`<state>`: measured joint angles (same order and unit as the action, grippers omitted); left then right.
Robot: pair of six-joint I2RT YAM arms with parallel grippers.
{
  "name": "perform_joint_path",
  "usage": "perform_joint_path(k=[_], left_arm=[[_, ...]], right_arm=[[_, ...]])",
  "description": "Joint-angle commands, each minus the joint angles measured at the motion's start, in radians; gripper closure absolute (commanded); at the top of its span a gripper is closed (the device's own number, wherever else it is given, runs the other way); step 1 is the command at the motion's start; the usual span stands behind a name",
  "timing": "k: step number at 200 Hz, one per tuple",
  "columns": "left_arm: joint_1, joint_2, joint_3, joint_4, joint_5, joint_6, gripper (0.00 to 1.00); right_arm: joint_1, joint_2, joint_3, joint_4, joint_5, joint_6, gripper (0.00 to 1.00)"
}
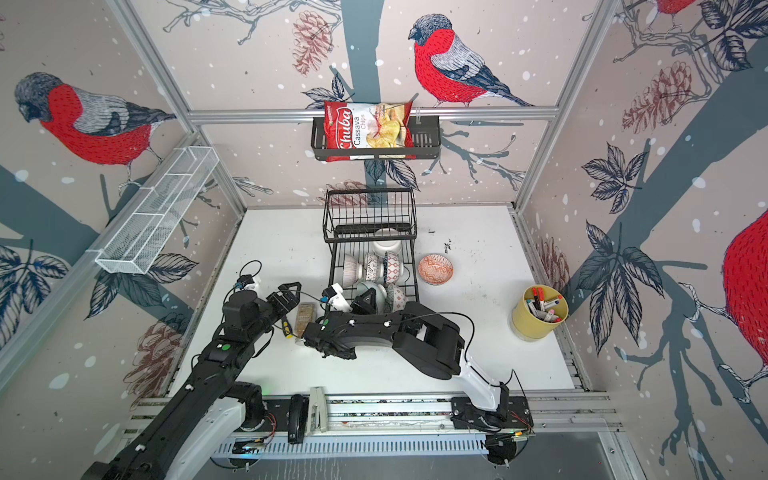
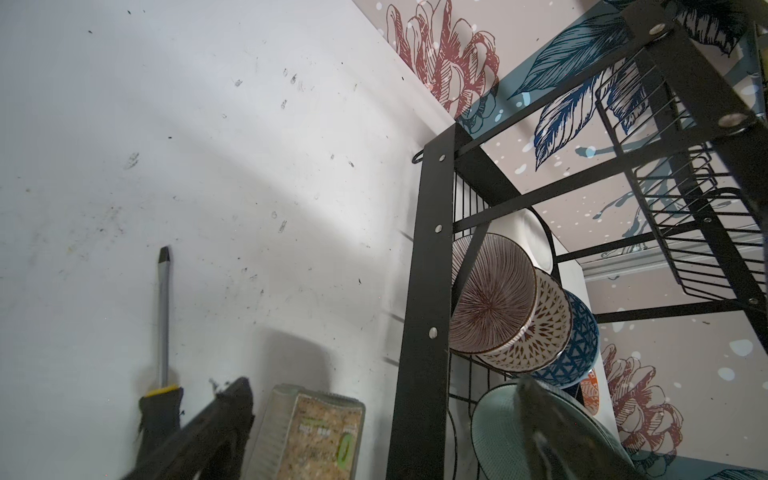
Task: Load the bowls into the dish rack
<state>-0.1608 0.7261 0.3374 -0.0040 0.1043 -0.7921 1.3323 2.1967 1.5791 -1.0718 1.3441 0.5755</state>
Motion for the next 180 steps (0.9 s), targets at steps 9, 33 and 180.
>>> perform_joint_path(k=[9,33,180], left_arm=[[0.003,-0.008,0.000,0.020,0.011,0.005,0.03],[0.003,-0.014,-0.002,0.021,0.013,0.004,0.03],[0.003,-0.042,-0.018,0.004,0.009,0.014,0.03]], right_arm=[[0.009,0.021,-0.001,0.013,-0.350,0.004,1.00],[0.016,0.026,0.013,0.025,-0.387,-0.004,1.00],[-0.001,0.011,0.061,-0.070,-0.368,0.097,1.00]])
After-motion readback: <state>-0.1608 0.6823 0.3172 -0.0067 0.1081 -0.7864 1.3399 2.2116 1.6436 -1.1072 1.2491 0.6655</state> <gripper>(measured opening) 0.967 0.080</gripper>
